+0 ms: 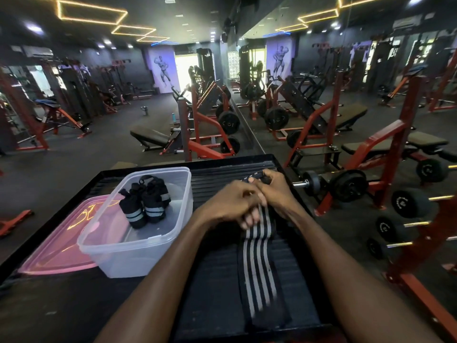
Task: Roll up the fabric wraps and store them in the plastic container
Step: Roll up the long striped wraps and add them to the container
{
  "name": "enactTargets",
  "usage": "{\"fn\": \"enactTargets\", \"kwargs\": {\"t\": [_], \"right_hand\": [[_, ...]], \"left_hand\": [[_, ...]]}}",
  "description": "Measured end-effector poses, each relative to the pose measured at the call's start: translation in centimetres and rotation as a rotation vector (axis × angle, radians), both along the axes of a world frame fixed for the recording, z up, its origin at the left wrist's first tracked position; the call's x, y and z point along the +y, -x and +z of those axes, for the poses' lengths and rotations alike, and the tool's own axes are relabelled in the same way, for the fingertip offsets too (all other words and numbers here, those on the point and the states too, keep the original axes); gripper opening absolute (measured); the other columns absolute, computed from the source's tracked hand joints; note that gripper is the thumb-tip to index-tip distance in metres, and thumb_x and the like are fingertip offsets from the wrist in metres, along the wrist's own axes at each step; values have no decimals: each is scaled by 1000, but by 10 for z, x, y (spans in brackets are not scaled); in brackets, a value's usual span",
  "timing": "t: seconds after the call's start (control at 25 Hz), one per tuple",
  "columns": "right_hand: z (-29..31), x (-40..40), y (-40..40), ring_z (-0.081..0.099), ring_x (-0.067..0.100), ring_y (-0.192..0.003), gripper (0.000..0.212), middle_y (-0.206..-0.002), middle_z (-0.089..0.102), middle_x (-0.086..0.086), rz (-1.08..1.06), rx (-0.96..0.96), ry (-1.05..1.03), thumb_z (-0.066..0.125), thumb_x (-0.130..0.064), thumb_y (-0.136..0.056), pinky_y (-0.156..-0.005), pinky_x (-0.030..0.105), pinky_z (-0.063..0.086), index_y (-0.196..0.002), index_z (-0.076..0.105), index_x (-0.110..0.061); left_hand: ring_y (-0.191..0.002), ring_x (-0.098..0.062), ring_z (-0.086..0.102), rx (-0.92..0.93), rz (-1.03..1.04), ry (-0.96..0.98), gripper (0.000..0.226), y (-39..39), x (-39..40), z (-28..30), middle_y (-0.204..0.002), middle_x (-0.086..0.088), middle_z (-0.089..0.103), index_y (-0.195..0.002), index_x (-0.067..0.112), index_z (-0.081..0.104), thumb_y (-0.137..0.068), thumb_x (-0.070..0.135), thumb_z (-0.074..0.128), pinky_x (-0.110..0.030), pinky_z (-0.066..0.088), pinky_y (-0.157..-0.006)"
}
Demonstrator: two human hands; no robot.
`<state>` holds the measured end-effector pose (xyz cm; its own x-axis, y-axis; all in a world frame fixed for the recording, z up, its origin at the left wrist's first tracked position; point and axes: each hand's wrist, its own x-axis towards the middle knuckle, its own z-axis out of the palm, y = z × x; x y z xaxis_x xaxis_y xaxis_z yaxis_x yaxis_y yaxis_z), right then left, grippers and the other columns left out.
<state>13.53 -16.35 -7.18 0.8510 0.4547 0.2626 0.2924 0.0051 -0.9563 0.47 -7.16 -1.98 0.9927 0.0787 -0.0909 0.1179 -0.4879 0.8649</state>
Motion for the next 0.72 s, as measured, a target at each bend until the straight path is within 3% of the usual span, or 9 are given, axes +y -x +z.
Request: {"fn": "enactTargets", "kwargs": {"t": [0.08, 0.16, 0.24, 0.44, 0.52, 0.6, 0.72], "right_hand": [[1, 0, 2, 68, 15, -80, 3, -86, 73, 9, 36, 28, -27, 71, -6, -87, -75, 29, 56, -89, 69, -4], [2, 1, 4, 68, 14, -82, 6, -88, 72, 9, 45, 62, -78, 71, 0, -86, -78, 28, 56, -90, 69, -4], [3, 1, 5, 68, 16, -84, 6, -89, 72, 10, 65, 111, -99, 70, 1, -86, -81, 31, 57, -91, 69, -2], [1, 0, 4, 66, 18, -84, 8, -89, 71, 9, 106, 89, -53, 72, -1, -85, -83, 35, 54, -91, 71, -7], [1, -3, 2, 67, 8, -80, 9, -85, 72, 1, 130, 11, -9, 71, -1, -86, -80, 26, 54, -94, 71, -5], [2, -6, 1, 62, -1, -65, 8, -71, 69, -10, 149, -42, 41, 71, -2, -87, -67, 18, 49, -95, 71, -3], [5, -9, -2, 63, 2, -65, 4, -73, 71, -4, 168, -73, 89, 72, -8, -88, -67, 21, 49, -92, 72, -9]], "left_hand": [[-74, -11, 62, -324, 351, -286, 14, -17, 18, -14, -82, 3, 67, -94, 17, 68, -97, 25, 58, -29, 47, -70], [-92, -14, 58, -404, 447, -385, 18, -26, 29, -30, -98, 2, 61, -104, 22, 67, -89, 32, 68, -29, 46, -82], [-101, -14, 58, -336, 389, -317, 30, -28, 33, -40, -110, -1, 63, -114, 20, 67, -88, 34, 71, -30, 48, -91], [-89, -5, 62, -386, 424, -250, 13, -32, 39, -45, -98, 9, 72, -102, 22, 75, -90, 24, 70, -25, 47, -83], [-85, 1, 61, -374, 436, -228, 11, -32, 43, -46, -94, 13, 71, -100, 24, 76, -91, 24, 69, -16, 44, -78], [-83, 4, 61, -379, 418, -165, 10, -29, 44, -46, -92, 13, 71, -99, 23, 76, -90, 23, 71, -9, 42, -73], [-91, -2, 63, -401, 389, -112, 15, -26, 43, -46, -97, 13, 70, -101, 26, 73, -87, 19, 72, -19, 47, -83]]}}
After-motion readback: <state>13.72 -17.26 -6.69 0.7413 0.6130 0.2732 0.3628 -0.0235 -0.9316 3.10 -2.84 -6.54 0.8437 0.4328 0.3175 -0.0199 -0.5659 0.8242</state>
